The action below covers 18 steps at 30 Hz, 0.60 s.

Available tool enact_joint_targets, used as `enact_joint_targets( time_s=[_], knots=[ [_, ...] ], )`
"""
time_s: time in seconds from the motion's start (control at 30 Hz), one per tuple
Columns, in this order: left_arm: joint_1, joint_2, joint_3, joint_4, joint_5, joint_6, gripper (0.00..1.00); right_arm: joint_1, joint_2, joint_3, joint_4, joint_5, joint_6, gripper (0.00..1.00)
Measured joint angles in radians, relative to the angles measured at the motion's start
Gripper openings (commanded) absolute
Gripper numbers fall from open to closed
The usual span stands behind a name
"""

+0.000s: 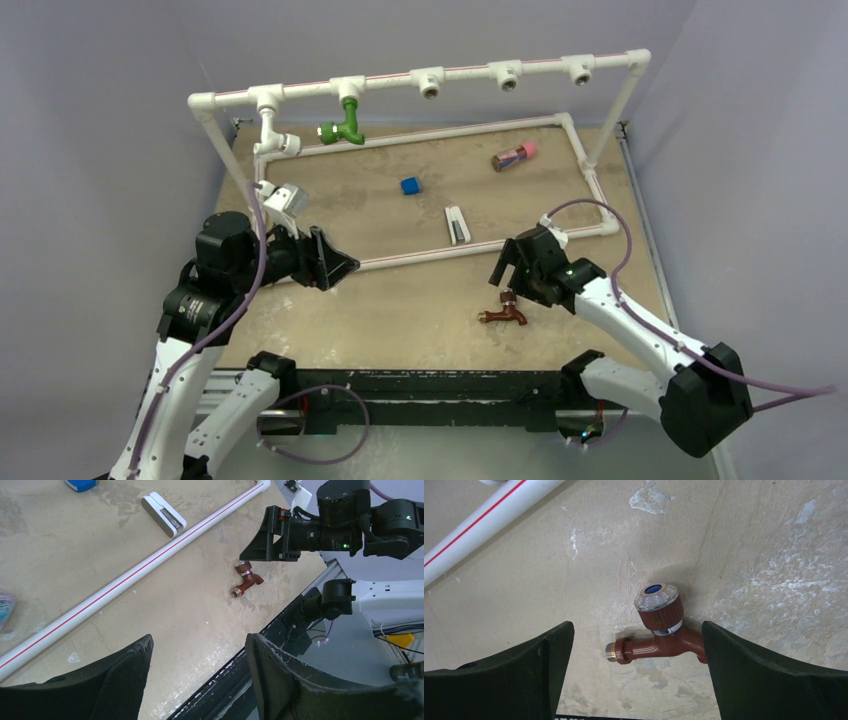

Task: Install the water faucets

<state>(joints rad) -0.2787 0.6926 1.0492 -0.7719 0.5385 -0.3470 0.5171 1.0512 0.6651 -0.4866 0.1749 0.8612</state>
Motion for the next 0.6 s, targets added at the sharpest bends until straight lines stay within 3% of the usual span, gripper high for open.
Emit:
enact_joint_targets(
  time_s=[0.17,0.6],
  knots=[
    [-0.025,0.001,-0.001,0.000,-0.002,0.003,0.67,0.047,0.058,0.000,0.002,0.035,0.029,0.98],
    [-0.095,-0.003,-0.001,-0.005,-0.042,0.026,0.67,0.181,0.222,0.000,-0.004,0.128,0.097,0.85]
  ],
)
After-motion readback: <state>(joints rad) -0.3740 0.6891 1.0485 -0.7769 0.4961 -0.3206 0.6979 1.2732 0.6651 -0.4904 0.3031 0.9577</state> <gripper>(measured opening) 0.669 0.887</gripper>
